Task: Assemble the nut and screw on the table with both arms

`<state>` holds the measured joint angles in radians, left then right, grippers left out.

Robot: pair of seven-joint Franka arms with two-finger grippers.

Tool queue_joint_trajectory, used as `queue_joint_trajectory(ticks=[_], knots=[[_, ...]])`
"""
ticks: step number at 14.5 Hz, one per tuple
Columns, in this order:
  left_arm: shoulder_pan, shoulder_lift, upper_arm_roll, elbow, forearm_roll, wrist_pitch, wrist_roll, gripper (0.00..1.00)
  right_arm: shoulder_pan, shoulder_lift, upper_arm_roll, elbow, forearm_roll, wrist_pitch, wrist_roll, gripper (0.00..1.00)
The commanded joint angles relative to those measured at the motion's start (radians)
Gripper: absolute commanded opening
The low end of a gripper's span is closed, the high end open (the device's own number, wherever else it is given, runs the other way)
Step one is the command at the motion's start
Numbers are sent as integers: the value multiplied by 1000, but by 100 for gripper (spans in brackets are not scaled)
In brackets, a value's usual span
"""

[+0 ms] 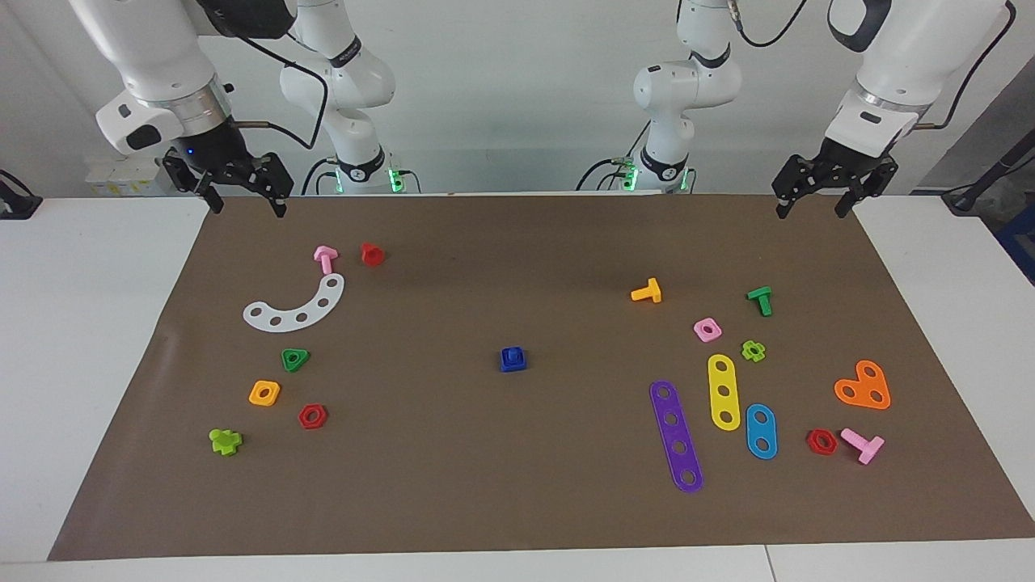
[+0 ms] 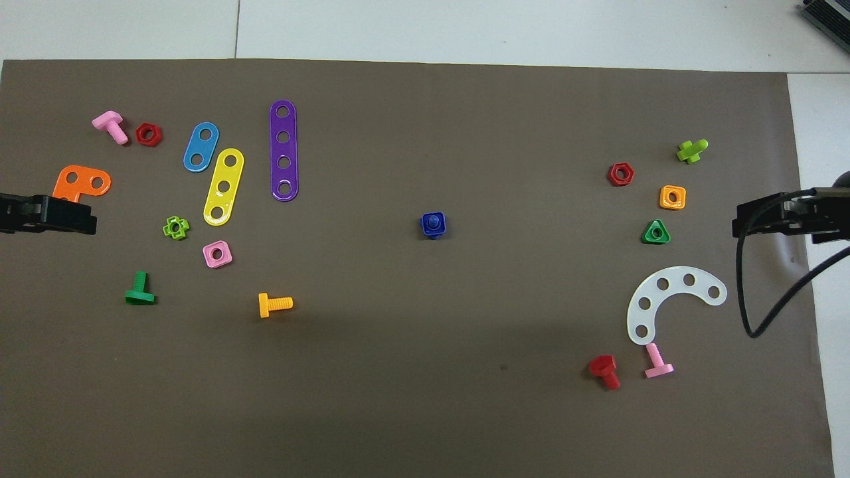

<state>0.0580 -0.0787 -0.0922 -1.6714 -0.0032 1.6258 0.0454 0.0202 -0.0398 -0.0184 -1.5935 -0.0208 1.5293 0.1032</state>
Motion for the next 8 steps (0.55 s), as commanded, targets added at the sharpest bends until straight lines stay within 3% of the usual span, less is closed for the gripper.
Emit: queue_joint_trajectory(ticks=[1,8], knots=[[-9,-21,5,-27,-17,25,16,100,-8,8,9,6,13,9,16,100],[-6,-29,6,-28,-15,-41,7,100,-8,8,9,4,13,9,16,100]])
